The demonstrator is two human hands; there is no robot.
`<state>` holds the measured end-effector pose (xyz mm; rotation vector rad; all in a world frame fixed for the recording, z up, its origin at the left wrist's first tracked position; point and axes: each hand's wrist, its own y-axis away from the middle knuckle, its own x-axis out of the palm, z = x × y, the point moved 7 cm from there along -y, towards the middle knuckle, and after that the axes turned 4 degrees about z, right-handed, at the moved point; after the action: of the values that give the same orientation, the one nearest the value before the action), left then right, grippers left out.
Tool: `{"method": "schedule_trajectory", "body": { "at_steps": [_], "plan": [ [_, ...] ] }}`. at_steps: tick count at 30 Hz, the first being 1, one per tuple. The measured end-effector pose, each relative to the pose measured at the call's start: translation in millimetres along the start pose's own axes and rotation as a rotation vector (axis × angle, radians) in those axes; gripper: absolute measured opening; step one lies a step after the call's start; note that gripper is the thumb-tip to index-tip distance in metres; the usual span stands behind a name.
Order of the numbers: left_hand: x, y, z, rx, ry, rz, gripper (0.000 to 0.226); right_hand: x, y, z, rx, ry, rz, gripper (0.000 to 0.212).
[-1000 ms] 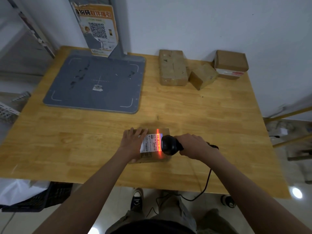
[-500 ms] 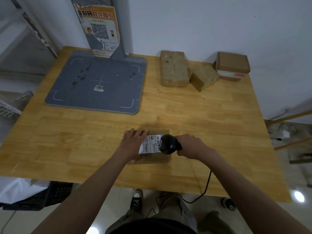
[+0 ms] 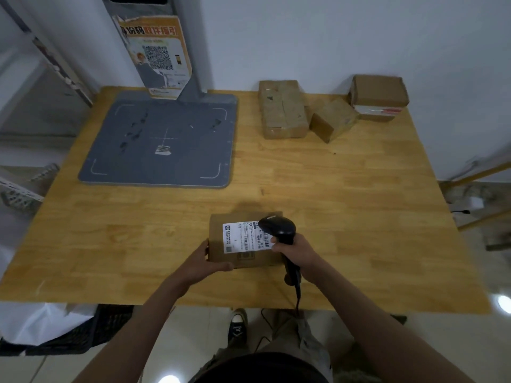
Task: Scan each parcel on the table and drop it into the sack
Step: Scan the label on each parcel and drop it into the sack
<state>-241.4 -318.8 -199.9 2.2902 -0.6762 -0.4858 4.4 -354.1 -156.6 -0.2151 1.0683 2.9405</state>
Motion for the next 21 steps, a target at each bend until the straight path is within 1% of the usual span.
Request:
{"method": "schedule_trajectory", "body": {
  "at_steps": [3, 5, 8, 12, 15, 17, 21],
  "plan": [
    [-6, 8, -15, 0.069, -0.062, 0.032, 0.098, -5, 22, -9, -0.012, -0.092, -0.053, 0.008],
    [-2, 11, -32, 0.121, -0.153, 0.080, 0.093, -12, 42, -19, -0.024, -0.167, -0.130, 0.002],
    [22, 16, -66, 0.182, -0.293, 0.151, 0.080, -25, 82, -39, -0.007, -0.295, -0.287, 0.012],
    [79, 14, -99, 0.236, -0.438, 0.298, 0.086, -44, 142, -79, -0.009, -0.456, -0.469, 0.019],
    [134, 13, -112, 0.264, -0.542, 0.438, 0.091, -55, 189, -120, -0.015, -0.605, -0.624, 0.029],
    [172, 17, -115, 0.282, -0.613, 0.529, 0.096, -58, 216, -150, -0.003, -0.705, -0.715, 0.031],
    [242, 30, -111, 0.314, -0.716, 0.670, 0.089, -63, 266, -205, 0.065, -0.806, -0.902, 0.030]
  ]
}}
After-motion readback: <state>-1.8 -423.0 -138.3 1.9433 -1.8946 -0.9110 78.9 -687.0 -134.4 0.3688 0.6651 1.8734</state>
